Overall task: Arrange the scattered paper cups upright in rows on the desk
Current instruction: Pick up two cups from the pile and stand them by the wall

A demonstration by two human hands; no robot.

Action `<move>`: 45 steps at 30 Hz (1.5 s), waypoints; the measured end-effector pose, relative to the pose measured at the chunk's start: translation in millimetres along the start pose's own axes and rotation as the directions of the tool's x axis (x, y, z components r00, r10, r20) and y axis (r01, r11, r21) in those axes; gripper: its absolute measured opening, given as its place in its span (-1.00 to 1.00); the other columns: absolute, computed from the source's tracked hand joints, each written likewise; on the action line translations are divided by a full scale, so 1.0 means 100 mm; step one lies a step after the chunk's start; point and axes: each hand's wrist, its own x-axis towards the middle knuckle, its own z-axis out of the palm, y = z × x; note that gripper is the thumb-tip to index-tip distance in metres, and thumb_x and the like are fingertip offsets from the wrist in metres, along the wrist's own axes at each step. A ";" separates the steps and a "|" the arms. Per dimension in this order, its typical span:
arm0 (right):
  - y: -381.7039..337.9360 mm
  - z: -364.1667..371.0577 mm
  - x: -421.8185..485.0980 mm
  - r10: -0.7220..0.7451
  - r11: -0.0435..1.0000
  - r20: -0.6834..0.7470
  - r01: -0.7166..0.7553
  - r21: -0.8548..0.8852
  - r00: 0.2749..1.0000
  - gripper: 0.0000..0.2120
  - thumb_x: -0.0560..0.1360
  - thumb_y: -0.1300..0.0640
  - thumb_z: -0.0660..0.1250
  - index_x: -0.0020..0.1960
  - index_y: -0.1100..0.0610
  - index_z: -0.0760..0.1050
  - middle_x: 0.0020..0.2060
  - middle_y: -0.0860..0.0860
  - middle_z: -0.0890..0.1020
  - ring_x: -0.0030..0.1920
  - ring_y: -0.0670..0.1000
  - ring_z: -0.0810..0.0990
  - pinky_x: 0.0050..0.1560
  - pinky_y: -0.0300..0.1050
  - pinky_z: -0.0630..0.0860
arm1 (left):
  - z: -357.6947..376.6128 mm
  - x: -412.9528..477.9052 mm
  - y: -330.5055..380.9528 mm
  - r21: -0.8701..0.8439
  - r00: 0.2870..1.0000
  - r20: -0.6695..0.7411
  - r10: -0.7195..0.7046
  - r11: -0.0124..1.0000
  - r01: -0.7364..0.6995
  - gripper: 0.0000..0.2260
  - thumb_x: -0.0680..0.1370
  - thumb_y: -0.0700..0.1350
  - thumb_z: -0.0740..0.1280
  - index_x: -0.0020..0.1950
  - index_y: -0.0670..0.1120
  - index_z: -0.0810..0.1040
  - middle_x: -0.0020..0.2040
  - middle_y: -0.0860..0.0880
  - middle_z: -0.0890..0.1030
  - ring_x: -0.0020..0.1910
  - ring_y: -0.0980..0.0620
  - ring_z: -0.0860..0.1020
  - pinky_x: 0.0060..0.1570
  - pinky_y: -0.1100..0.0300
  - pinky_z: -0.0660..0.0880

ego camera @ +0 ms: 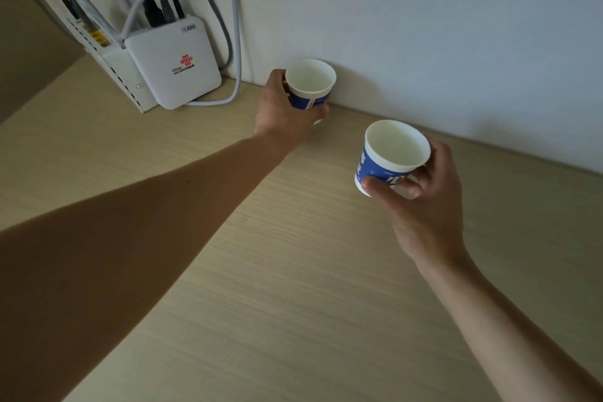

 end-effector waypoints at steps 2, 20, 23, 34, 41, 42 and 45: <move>0.00 0.00 0.00 -0.001 1.000 0.003 0.001 -0.006 1.000 -0.36 0.29 0.28 0.63 0.28 0.03 0.45 0.17 -0.09 0.64 0.14 -0.05 0.67 0.09 -0.15 0.63 | 0.00 0.01 0.00 0.005 1.000 0.008 0.003 1.000 -0.003 -0.40 0.31 -0.07 0.65 0.25 -0.01 0.45 0.09 0.11 0.57 -0.03 0.20 0.55 -0.30 0.55 0.42; 0.02 0.01 0.13 0.015 0.997 -0.039 -0.017 -0.076 0.999 -0.38 0.25 0.15 0.62 0.25 -0.03 0.47 0.16 -0.12 0.64 0.14 -0.05 0.67 0.14 0.05 0.65 | -0.33 -0.32 -0.07 0.003 0.993 0.037 -0.110 0.994 0.110 -0.21 0.30 0.09 0.64 0.43 0.02 0.37 0.22 0.07 0.53 0.16 0.11 0.53 -0.09 0.31 0.46; 0.03 0.07 0.25 0.001 0.993 -0.057 -0.007 -0.119 0.998 -0.37 0.26 0.15 0.62 0.27 0.00 0.47 0.14 -0.13 0.63 0.14 -0.06 0.65 0.12 0.05 0.65 | -0.51 -0.71 -0.18 0.045 0.996 0.011 -0.084 0.996 0.083 -0.31 0.32 0.03 0.64 0.38 0.02 0.43 0.20 0.08 0.56 0.17 0.09 0.55 0.07 0.17 0.56; 0.14 0.37 0.66 -0.002 0.968 -0.088 -0.020 -0.251 0.996 -0.37 0.30 0.19 0.60 0.29 0.07 0.43 -0.03 -0.31 0.56 -0.06 -0.38 0.54 0.00 -0.22 0.59 | -0.63 -1.40 -0.02 0.039 0.993 0.117 -0.013 0.999 0.008 -0.58 0.45 0.06 0.49 0.27 0.02 0.54 0.12 0.18 0.63 0.12 0.28 0.58 0.07 0.22 0.59; 0.16 0.47 0.75 -0.018 0.963 -0.130 -0.017 -0.268 0.991 -0.38 0.30 0.16 0.62 0.27 0.07 0.42 -0.02 -0.27 0.55 -0.09 -0.41 0.53 -0.07 -0.40 0.51 | -0.65 -1.43 -0.03 -0.003 0.994 0.101 -0.046 0.999 0.047 -0.69 0.48 0.01 0.49 0.21 0.04 0.57 0.07 0.17 0.65 0.10 0.28 0.58 0.02 0.25 0.57; 0.16 0.48 0.76 -0.022 0.961 -0.136 -0.017 -0.276 0.990 -0.39 0.30 0.16 0.62 0.26 0.08 0.43 -0.02 -0.26 0.56 -0.09 -0.39 0.54 -0.08 -0.41 0.51 | -0.65 -1.44 -0.03 -0.008 0.993 0.104 -0.047 0.999 0.048 -0.69 0.49 0.01 0.49 0.20 0.04 0.57 0.07 0.17 0.65 0.10 0.29 0.58 0.01 0.27 0.56; 0.15 0.51 0.78 -0.033 0.953 -0.149 -0.014 -0.304 0.988 -0.39 0.30 0.16 0.62 0.26 0.11 0.43 0.03 -0.15 0.59 -0.05 -0.17 0.59 0.00 -0.28 0.55 | -0.65 -1.44 -0.03 -0.031 0.992 0.119 -0.049 0.998 0.053 -0.71 0.50 0.02 0.48 0.20 0.07 0.57 0.06 0.18 0.65 0.10 0.31 0.58 -0.03 0.33 0.55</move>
